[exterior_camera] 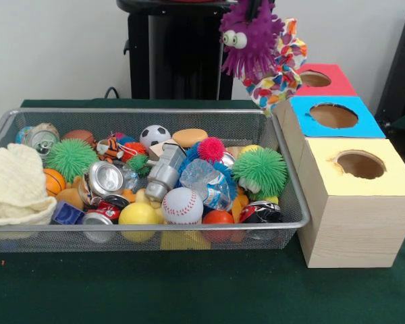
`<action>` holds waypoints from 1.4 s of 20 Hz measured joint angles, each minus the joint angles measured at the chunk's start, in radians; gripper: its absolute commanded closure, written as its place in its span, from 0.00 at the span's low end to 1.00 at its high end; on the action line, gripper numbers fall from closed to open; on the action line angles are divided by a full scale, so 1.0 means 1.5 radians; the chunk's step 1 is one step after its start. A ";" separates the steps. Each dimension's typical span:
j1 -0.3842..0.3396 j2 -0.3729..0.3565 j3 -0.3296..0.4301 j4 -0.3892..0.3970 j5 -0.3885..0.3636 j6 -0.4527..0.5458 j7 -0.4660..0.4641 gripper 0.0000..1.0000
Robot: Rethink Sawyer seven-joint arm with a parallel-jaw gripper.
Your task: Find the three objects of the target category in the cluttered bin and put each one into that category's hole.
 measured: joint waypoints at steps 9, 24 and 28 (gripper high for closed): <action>0.037 -0.001 -0.004 -0.029 0.010 0.029 0.000 1.00; 0.078 0.001 -0.018 -0.079 0.020 0.065 0.000 1.00; 0.085 0.001 -0.027 -0.080 0.023 0.066 0.000 1.00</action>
